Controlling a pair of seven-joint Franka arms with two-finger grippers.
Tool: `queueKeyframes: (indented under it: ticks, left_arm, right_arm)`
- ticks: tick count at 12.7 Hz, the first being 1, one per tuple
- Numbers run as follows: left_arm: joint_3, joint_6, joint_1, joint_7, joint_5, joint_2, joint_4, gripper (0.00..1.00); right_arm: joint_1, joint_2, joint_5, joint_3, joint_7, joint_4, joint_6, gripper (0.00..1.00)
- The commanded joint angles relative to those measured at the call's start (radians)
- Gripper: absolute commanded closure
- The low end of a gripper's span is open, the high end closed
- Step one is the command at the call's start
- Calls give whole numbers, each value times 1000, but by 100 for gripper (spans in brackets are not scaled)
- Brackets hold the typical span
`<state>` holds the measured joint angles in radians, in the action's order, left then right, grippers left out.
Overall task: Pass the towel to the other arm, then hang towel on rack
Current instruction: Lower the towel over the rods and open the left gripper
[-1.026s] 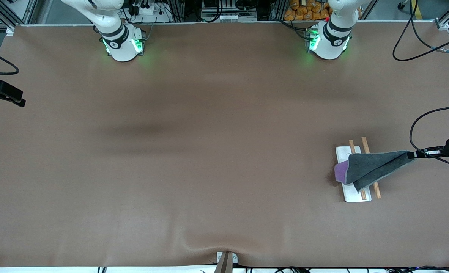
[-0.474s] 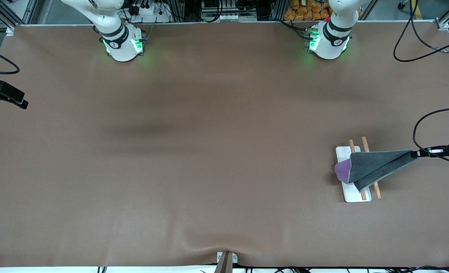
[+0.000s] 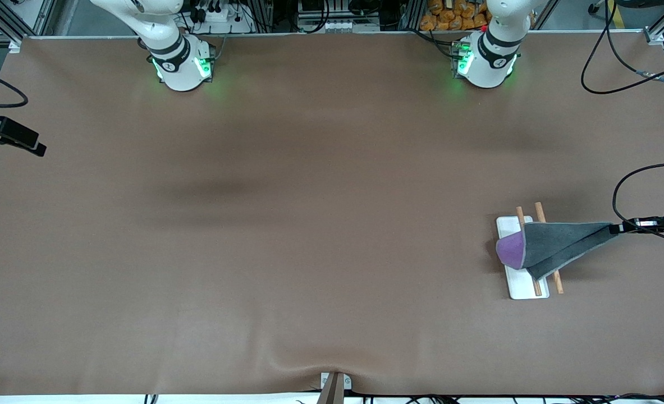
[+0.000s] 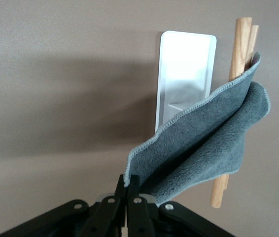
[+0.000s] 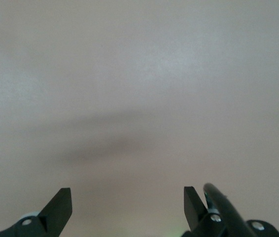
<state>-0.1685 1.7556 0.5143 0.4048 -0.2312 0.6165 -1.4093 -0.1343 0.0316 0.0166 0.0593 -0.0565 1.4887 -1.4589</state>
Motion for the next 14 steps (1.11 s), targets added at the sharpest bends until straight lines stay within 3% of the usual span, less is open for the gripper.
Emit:
queueKeyframes:
  ticks: [1,2,3,9,14]
  left_arm:
    - [-9,8,6,9,23,6,9,46]
    - [-11,8,6,9,23,6,10,9]
    - [-11,8,6,8,21,5,12,0]
    - [-26,-5,-6,-64,24,-89,15,0]
    - [-37,-100,-157,-389,150,-253,15,0]
  right_arm:
    - [12,-35,-7,-12,0,33,18,0]
    - [10,-41,-20,-12,10,33,28,0]
    - [10,-47,-23,-12,26,33,31,0]
    - [9,-47,-24,-12,29,33,37,0]
    - [16,-39,-49,-9,41,24,26,0]
